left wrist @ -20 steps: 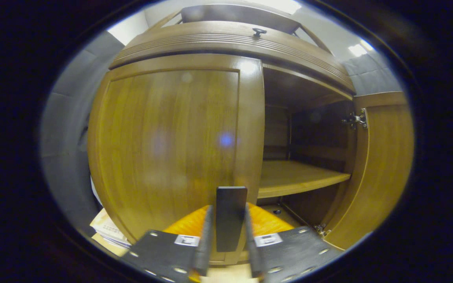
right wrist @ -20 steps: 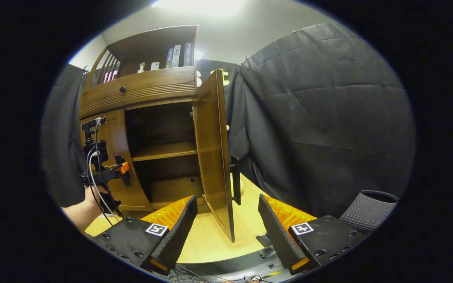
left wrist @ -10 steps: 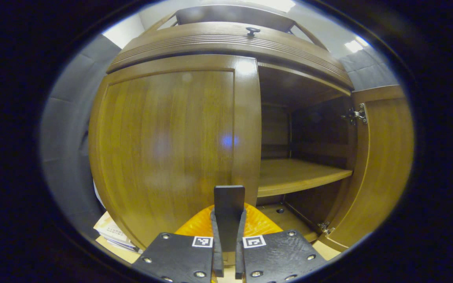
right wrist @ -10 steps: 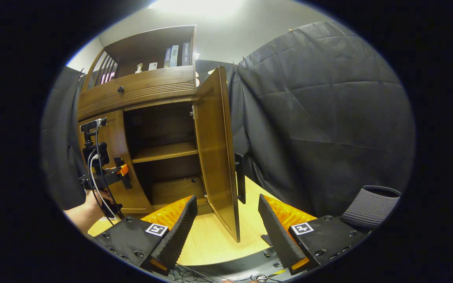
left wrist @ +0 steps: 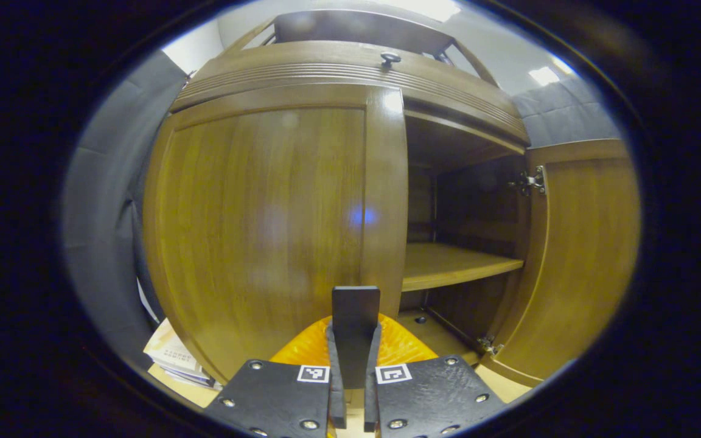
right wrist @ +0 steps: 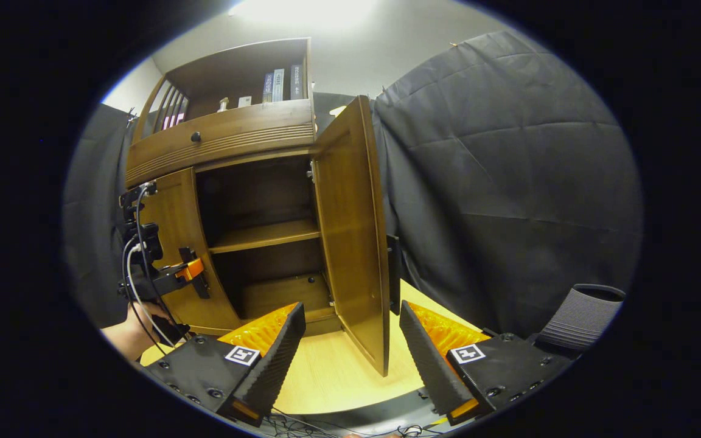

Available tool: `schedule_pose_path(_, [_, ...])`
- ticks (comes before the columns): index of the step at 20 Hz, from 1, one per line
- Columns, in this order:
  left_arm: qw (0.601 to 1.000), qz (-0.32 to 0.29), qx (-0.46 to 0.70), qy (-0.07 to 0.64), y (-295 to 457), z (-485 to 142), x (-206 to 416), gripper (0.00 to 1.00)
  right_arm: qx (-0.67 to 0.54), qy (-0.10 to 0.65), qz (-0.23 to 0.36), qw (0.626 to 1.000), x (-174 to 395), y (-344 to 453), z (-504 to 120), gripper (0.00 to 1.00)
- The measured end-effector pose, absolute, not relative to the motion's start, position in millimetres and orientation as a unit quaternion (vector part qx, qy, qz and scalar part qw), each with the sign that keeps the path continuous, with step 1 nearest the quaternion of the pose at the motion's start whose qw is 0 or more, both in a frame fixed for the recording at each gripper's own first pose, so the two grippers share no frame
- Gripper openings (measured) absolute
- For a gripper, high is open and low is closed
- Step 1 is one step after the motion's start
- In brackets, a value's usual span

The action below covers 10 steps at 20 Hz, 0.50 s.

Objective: Open the right door of the double-door shoe cabinet with the right hand, and open the left door with the left hand.

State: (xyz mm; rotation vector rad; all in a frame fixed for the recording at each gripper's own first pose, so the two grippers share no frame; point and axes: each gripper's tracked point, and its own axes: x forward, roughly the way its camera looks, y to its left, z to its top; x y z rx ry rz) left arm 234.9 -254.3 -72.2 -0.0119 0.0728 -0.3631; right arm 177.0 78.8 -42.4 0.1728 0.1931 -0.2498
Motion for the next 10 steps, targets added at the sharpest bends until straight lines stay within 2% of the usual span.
schedule_pose_path(4, [0.980, -0.194, -0.007, 0.035, -242.3, -71.5, 211.5, 0.16, 0.091, 0.092, -0.108, 0.986, 181.6, 88.0, -41.6, 0.93])
schedule_pose_path(10, [0.980, -0.196, -0.007, 0.035, -217.9, -69.4, 176.2, 0.15, 0.091, 0.094, -0.077, 0.988, 186.5, 99.3, -45.3, 0.93])
